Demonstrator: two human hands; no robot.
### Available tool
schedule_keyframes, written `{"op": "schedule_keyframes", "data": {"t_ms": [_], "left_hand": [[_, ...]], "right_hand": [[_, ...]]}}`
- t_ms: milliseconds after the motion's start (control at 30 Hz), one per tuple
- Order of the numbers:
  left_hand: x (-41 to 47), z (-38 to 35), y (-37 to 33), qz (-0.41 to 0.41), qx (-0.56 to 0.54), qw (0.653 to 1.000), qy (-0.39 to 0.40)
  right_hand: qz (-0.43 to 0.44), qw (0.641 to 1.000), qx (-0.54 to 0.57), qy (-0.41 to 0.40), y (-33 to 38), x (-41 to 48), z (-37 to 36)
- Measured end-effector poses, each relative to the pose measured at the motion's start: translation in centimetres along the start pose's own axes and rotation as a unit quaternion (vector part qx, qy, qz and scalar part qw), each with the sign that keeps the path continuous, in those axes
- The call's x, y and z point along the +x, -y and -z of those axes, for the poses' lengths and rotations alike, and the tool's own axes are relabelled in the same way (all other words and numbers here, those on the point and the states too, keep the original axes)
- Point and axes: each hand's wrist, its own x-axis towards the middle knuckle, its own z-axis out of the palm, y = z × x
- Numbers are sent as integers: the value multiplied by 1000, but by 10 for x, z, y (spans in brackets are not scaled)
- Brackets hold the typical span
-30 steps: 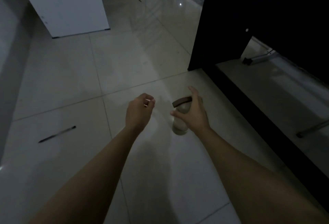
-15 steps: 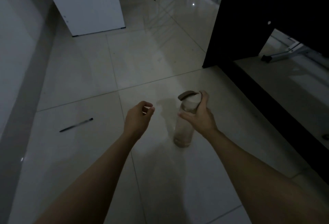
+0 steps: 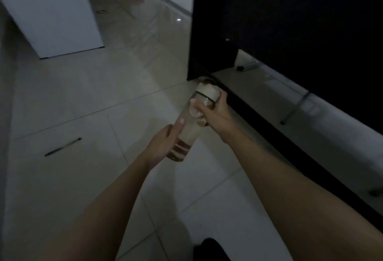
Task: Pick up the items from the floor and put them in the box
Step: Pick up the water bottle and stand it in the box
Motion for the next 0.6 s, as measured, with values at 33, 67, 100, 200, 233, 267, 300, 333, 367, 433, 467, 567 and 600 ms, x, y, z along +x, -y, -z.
{"op": "schedule_keyframes", "data": {"t_ms": [33, 67, 100, 200, 233, 267, 300, 333, 367, 433, 467, 567, 600], "left_hand": [[-12, -12, -9, -21, 16, 1000, 9], [-24, -25, -16, -41, 28, 999, 18], [-36, -39, -22, -57, 39, 997, 29], [-72, -86, -36, -95, 78, 988, 96], [-84, -104, -41, -108, 96, 982, 125], [-96, -121, -47, -120, 113, 975, 151], [-107, -138, -53, -132, 126, 968, 174], [-118, -156, -60, -142, 138, 959, 200], [-129, -175, -66, -148, 143, 951, 231], [-151, -215, -75, -148, 138, 933, 299], [-163, -237, -80, -148, 145, 920, 332], [-195, -304, -89, -160, 186, 878, 410], [-205, -326, -89, -165, 196, 864, 434]], "right_hand": [[-1, 1000, 2, -20, 6, -20, 17], [-5, 999, 4, -36, 11, -41, 35], [-14, 999, 5, -49, 16, -63, 53], [-61, 992, 14, -111, 29, -128, 108], [-79, 986, 23, -143, 31, -149, 125], [-92, 980, 29, -173, 32, -168, 143], [-100, 975, 30, -196, 32, -186, 159], [-105, 970, 28, -215, 31, -206, 176], [-109, 966, 25, -233, 30, -226, 195], [-118, 957, 21, -264, 22, -265, 235], [-126, 953, 21, -276, 17, -285, 257], [-175, 950, 36, -256, 3, -353, 322], [-204, 948, 47, -238, -1, -377, 342]]}}
